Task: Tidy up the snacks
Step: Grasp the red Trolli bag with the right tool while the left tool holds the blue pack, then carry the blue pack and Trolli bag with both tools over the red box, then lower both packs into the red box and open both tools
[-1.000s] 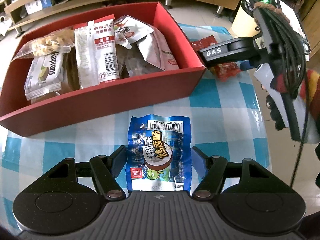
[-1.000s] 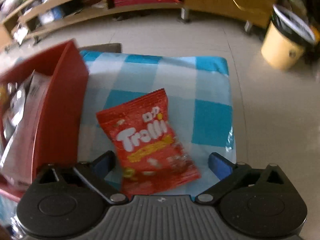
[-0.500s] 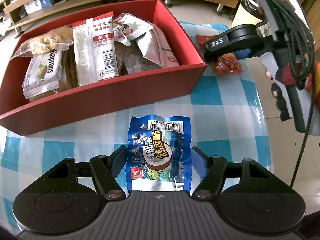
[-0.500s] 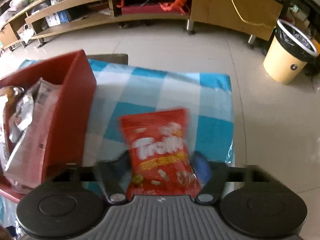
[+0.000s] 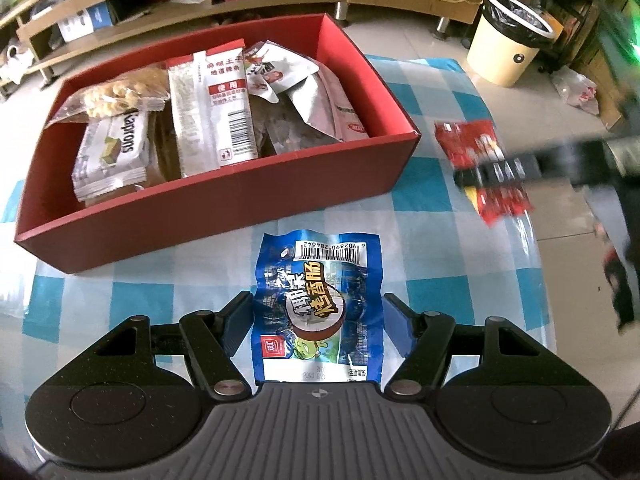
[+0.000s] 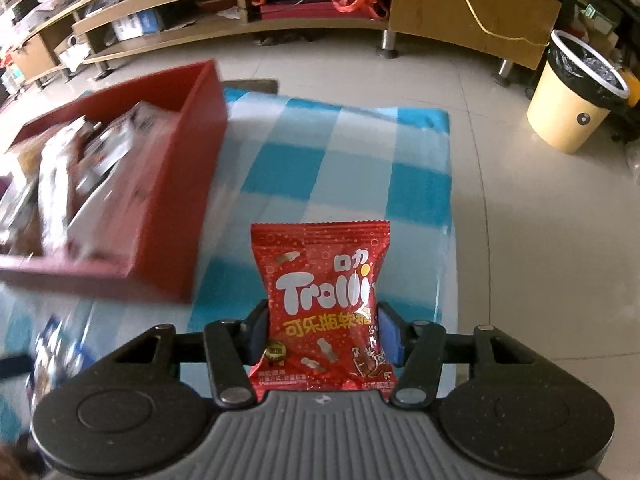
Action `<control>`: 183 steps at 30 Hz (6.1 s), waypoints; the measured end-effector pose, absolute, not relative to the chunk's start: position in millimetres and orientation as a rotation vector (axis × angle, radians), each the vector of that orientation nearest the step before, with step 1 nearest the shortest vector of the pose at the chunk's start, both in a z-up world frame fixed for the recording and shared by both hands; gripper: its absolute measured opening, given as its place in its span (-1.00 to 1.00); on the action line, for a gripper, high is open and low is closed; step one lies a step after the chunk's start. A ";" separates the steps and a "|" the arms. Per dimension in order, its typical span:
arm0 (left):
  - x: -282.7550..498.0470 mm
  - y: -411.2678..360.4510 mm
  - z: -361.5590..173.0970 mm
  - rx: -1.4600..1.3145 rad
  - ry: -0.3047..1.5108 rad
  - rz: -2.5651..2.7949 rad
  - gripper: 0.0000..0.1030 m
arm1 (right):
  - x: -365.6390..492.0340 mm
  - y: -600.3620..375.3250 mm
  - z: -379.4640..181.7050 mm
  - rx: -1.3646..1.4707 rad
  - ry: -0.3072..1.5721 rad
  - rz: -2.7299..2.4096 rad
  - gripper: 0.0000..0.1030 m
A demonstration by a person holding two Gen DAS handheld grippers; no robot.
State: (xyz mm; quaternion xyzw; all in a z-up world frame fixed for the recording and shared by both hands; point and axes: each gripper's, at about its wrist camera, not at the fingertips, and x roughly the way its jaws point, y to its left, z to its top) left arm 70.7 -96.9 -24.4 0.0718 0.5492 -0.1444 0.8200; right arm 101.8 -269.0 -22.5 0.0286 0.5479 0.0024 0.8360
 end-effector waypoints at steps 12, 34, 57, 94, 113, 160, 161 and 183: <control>34.4 -54.8 -45.4 0.207 1.180 -0.177 0.45 | 8.6 -181.9 -34.7 -0.157 1.121 0.109 0.06; 23.1 -41.2 -53.3 0.194 1.198 -0.187 0.45 | 14.1 -195.6 -33.8 0.041 1.143 0.145 0.04; 28.5 -35.8 -3.9 0.095 1.077 -0.203 0.45 | 11.6 -192.9 15.2 0.162 0.981 0.196 0.04; 50.6 -18.1 43.1 0.022 0.932 -0.095 0.45 | 29.8 -164.5 68.8 0.131 0.808 0.204 0.04; 96.0 -24.5 52.6 0.025 0.918 -0.054 0.45 | 78.6 -163.1 76.3 0.125 0.811 0.203 0.04; 180.8 -31.0 11.0 0.086 1.044 0.030 0.49 | 178.9 -155.3 31.3 0.076 0.990 0.178 0.10; 180.3 -30.1 10.8 0.083 1.048 0.030 0.50 | 178.1 -155.2 31.4 0.074 0.989 0.178 0.12; 159.4 -16.7 24.9 0.053 1.006 0.069 0.77 | 162.5 -166.6 41.0 0.065 0.980 0.162 0.33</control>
